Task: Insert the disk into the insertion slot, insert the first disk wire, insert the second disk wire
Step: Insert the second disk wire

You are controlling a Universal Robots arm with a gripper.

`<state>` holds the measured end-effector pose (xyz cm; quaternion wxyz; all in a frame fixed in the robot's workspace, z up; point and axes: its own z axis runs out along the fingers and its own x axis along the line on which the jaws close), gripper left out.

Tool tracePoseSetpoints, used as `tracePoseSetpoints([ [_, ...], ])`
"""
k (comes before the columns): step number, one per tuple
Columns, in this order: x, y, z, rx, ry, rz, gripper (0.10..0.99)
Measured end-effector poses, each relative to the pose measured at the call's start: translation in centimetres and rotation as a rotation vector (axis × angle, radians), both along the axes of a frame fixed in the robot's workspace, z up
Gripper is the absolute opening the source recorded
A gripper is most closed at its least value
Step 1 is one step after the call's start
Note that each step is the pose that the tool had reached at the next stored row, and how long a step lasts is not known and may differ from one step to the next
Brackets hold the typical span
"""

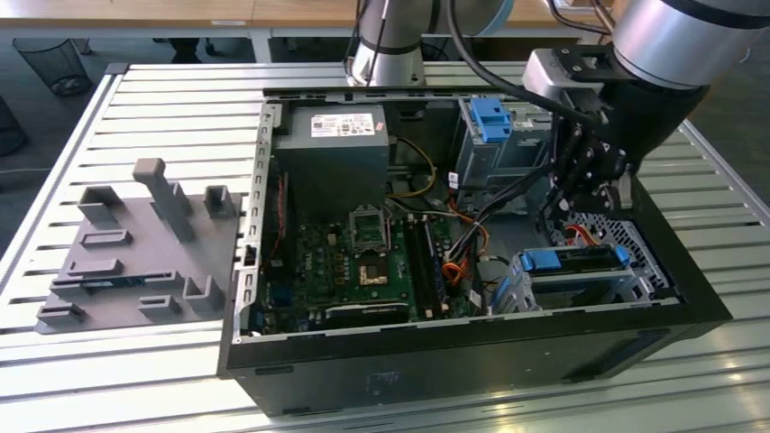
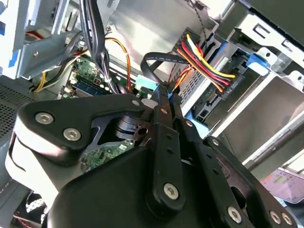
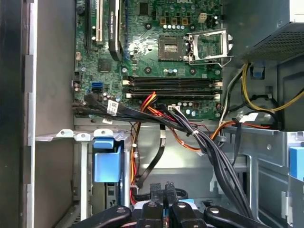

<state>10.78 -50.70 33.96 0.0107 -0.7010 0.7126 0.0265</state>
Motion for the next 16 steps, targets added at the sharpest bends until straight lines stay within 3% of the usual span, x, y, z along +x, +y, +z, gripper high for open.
tracePoseSetpoints([
  [9,0.00,-1.68,-0.06,0.000,0.0001,0.000,0.149],
  [16,0.00,-2.65,-0.07,0.000,0.0001,0.000,0.149],
])
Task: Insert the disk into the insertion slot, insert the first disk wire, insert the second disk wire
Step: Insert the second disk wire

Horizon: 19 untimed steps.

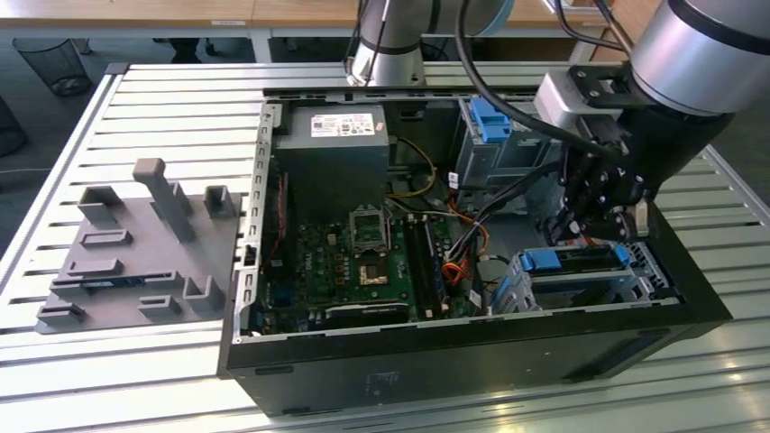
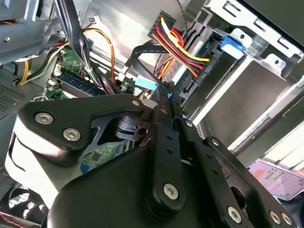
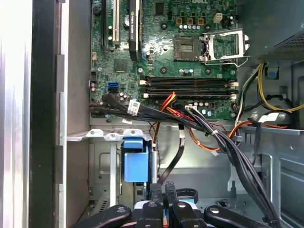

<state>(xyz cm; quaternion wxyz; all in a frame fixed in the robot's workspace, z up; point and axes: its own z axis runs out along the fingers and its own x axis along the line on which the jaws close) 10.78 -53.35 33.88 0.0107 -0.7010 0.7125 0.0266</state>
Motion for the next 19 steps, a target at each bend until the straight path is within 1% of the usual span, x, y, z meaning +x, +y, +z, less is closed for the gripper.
tracePoseSetpoints([
  [4,0.00,-0.44,-0.02,0.000,0.0000,0.000,0.149],
  [11,0.23,-0.72,-0.11,0.000,0.0000,0.000,0.149],
  [16,0.25,-1.20,-0.20,0.001,0.0000,0.000,0.149],
  [19,0.37,-1.24,-0.28,0.001,0.0000,0.000,0.149],
])
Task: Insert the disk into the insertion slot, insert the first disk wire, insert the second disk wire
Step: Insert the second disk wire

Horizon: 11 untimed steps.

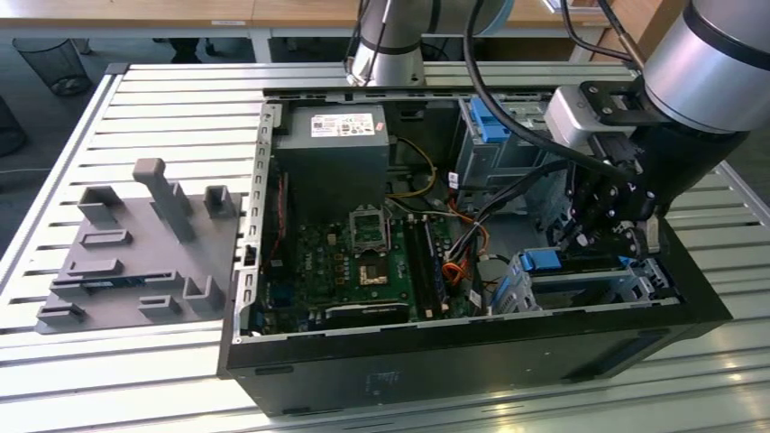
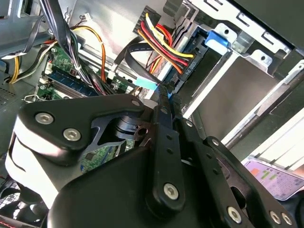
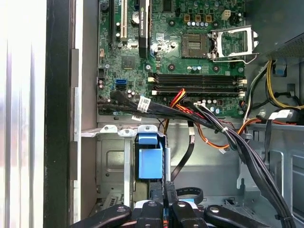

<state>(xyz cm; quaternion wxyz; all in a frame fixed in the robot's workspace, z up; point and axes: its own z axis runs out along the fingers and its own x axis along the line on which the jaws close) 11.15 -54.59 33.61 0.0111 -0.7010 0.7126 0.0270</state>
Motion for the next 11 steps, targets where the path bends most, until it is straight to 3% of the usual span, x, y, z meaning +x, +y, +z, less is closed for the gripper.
tracePoseSetpoints([
  [11,0.26,-0.17,-0.12,0.000,0.0000,0.000,0.149],
])
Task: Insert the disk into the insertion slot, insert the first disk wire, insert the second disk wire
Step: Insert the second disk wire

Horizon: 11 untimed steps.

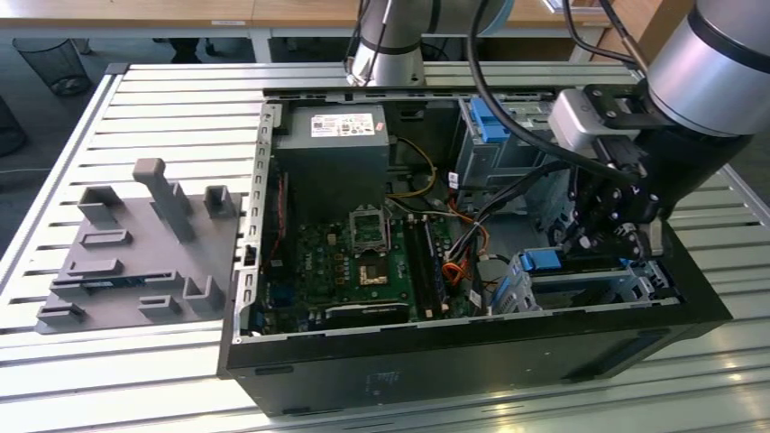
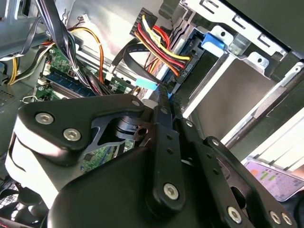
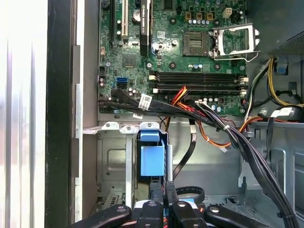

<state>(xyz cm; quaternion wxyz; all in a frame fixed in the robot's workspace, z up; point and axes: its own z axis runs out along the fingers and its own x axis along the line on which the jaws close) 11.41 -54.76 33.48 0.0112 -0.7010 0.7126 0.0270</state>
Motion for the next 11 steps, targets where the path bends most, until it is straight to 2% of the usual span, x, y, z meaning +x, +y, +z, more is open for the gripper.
tracePoseSetpoints([
  [11,0.12,-0.16,-0.02,0.000,0.0000,0.000,0.149],
])
